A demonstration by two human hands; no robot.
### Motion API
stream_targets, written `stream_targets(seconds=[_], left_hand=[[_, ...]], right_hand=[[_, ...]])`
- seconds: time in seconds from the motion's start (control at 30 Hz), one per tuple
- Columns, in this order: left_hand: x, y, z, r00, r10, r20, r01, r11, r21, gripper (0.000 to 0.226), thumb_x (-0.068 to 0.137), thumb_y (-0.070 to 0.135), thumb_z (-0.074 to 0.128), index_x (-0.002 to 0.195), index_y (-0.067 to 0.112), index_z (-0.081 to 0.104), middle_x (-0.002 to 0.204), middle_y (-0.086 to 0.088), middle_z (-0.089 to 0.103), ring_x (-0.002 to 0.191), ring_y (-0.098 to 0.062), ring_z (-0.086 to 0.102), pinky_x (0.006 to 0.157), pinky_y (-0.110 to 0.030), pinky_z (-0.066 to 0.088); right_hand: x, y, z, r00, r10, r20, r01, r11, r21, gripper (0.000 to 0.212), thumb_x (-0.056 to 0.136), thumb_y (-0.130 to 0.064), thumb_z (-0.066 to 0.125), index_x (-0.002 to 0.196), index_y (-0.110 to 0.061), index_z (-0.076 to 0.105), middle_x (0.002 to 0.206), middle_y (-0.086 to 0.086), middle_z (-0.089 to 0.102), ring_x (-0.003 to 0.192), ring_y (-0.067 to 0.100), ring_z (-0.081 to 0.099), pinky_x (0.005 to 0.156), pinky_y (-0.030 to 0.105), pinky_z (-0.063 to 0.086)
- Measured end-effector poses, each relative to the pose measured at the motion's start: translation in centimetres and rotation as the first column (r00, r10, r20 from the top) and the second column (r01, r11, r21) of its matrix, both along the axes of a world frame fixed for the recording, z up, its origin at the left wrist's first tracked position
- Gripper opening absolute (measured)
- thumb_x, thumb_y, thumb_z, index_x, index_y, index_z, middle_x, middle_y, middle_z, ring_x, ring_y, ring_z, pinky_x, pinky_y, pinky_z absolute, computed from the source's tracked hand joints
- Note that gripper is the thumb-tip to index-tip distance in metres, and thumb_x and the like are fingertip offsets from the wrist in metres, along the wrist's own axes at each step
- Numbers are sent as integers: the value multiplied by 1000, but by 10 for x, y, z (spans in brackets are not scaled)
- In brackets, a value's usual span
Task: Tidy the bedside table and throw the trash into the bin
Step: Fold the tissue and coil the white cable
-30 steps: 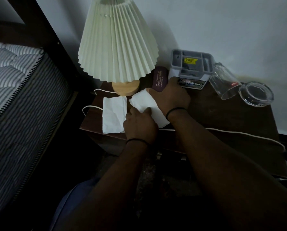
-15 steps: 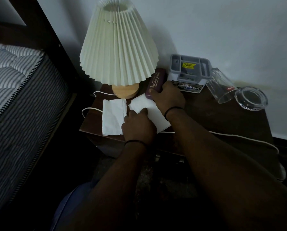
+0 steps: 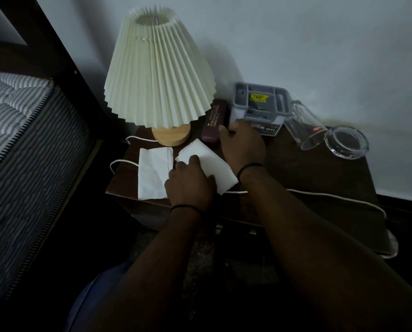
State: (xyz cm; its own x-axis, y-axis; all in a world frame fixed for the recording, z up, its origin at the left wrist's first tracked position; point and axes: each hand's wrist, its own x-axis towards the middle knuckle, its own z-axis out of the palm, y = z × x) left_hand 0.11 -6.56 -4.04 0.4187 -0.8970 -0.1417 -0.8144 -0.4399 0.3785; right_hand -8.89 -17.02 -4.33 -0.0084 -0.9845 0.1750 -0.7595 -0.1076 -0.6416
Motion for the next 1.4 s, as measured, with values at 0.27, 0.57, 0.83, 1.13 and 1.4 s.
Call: stream_targets(seconds=[0.27, 0.57, 0.83, 1.13, 1.4], left_hand=[[-2, 2, 9, 987, 49, -150, -75, 982, -172, 44, 90, 34, 57, 126, 9, 51, 122, -16, 60, 111, -35, 58, 89, -43, 48], [13, 10, 12, 962, 107, -250, -156, 971, -184, 27, 90, 13, 54, 116, 4, 57, 116, -19, 62, 109, -36, 59, 87, -38, 44], [10, 3, 7, 965, 58, -256, -109, 976, -186, 30, 92, 22, 58, 118, 7, 57, 121, -14, 62, 115, -29, 57, 90, -33, 42], [10, -3, -3, 977, 38, -210, -84, 973, -215, 30, 90, 18, 57, 118, 7, 59, 117, -13, 65, 110, -29, 60, 86, -33, 44], [35, 1, 29, 955, 292, 41, -246, 865, -438, 25, 80, 18, 59, 104, 11, 65, 112, -17, 63, 109, -40, 52, 85, -42, 39]], right_hand=[[-54, 64, 9, 993, -106, 53, 109, 993, -48, 12, 89, -25, 57, 86, -17, 66, 87, 5, 71, 87, 27, 65, 71, 36, 50], [-64, 85, 3, 983, -152, 103, 128, 969, 212, 21, 84, -34, 67, 100, -20, 68, 104, 3, 72, 101, 23, 65, 86, 32, 51], [-42, 71, -11, 988, -43, -151, 72, 979, 191, 43, 74, -53, 71, 102, -20, 66, 106, 7, 67, 104, 30, 61, 88, 40, 51], [-49, 49, -10, 945, -128, -300, 170, 978, 120, 29, 78, -38, 66, 103, -24, 62, 112, 8, 61, 109, 32, 55, 91, 41, 44], [-39, 77, 0, 922, 211, -324, -218, 976, 14, 19, 82, -35, 57, 86, -23, 72, 92, 4, 65, 93, 26, 60, 78, 36, 50]])
